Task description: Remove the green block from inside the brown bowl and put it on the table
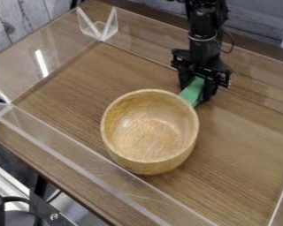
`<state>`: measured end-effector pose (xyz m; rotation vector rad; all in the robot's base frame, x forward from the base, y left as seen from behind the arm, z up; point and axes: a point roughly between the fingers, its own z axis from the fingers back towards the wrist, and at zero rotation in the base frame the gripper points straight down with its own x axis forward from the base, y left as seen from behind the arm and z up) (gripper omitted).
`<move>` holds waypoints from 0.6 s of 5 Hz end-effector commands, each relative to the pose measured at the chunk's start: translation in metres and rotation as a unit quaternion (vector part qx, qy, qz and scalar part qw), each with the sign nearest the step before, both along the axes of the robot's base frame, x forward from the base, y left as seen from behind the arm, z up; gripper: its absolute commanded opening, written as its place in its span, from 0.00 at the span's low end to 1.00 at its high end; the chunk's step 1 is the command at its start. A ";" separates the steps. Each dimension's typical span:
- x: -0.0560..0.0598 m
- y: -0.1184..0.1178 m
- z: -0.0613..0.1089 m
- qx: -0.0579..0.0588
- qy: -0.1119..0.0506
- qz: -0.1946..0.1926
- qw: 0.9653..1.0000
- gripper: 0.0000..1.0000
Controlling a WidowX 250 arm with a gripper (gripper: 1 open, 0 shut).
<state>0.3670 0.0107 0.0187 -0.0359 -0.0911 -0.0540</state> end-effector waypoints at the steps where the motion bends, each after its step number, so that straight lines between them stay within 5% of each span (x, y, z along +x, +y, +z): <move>1: 0.005 0.019 0.006 0.004 -0.012 0.029 1.000 0.00; 3: 0.005 0.018 0.006 0.001 -0.010 0.031 0.999 0.00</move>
